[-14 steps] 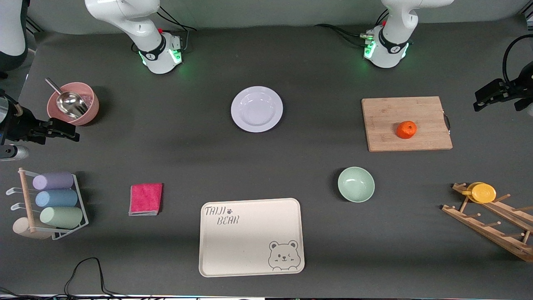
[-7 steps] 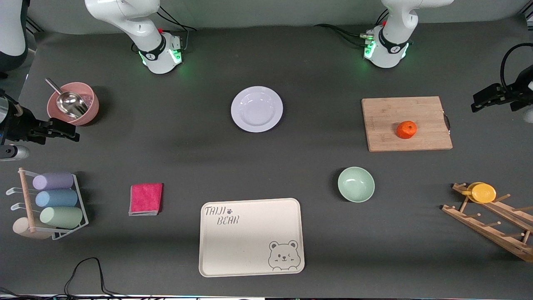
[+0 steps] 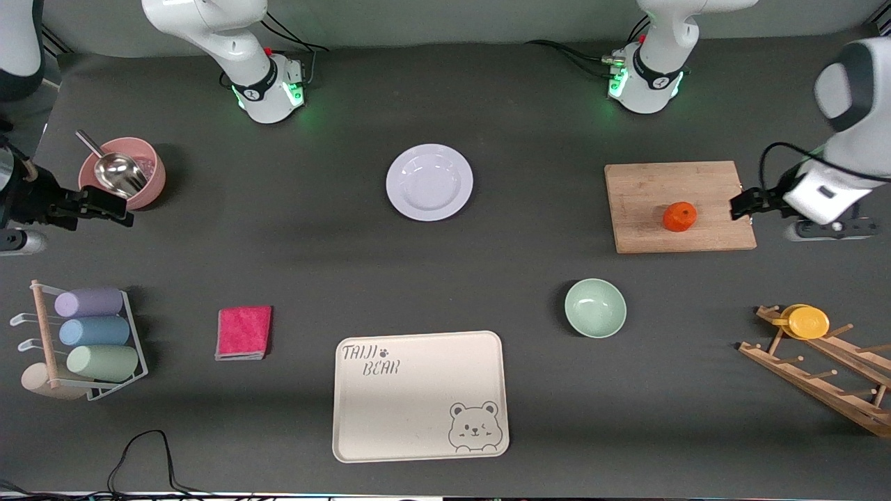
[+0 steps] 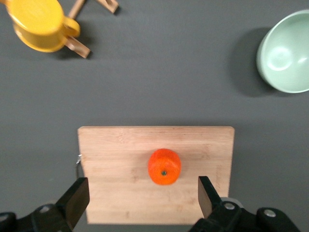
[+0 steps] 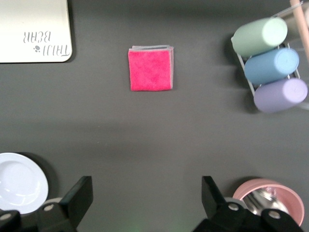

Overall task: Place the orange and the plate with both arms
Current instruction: 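Move the left gripper toward the orange on the cutting board, then grasp the orange with the left gripper while the right gripper reaches the plate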

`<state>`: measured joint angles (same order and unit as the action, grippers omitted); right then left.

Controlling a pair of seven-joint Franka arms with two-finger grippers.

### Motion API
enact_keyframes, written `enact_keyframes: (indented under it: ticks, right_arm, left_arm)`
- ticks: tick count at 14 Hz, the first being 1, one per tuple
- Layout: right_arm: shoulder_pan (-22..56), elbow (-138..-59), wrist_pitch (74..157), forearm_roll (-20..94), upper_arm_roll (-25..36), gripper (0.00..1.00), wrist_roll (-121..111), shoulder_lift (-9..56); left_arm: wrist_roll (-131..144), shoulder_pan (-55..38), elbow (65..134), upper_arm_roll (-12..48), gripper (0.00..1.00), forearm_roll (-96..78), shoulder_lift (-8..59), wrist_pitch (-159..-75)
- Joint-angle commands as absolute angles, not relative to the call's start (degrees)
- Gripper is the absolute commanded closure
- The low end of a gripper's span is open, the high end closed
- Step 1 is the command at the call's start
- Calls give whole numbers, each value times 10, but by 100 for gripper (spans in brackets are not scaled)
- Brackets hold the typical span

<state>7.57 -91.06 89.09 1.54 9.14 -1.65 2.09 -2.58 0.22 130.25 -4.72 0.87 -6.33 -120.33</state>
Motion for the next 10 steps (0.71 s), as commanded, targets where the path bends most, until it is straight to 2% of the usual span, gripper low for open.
enact_keyframes:
  ticks: [1, 3, 6, 10]
  right_arm:
    - [110, -1022, 931, 7, 87, 0, 50, -80]
    - [146, -1088, 959, 7, 86, 0, 96, -135]
    - [212, -1142, 972, 4, 86, 0, 189, -181]
    - [291, -1179, 974, 2, 84, 0, 264, -214]
  left_arm:
    - [-22, 5, 1436, -45, 0, 1, -104, -1308]
    - [-18, 4, 1485, -44, 0, -3, -100, -1368]
    - [-18, 1, 1529, -44, 0, -4, -89, -1408]
    - [-18, -12, 1541, -43, 0, -21, -43, -1470]
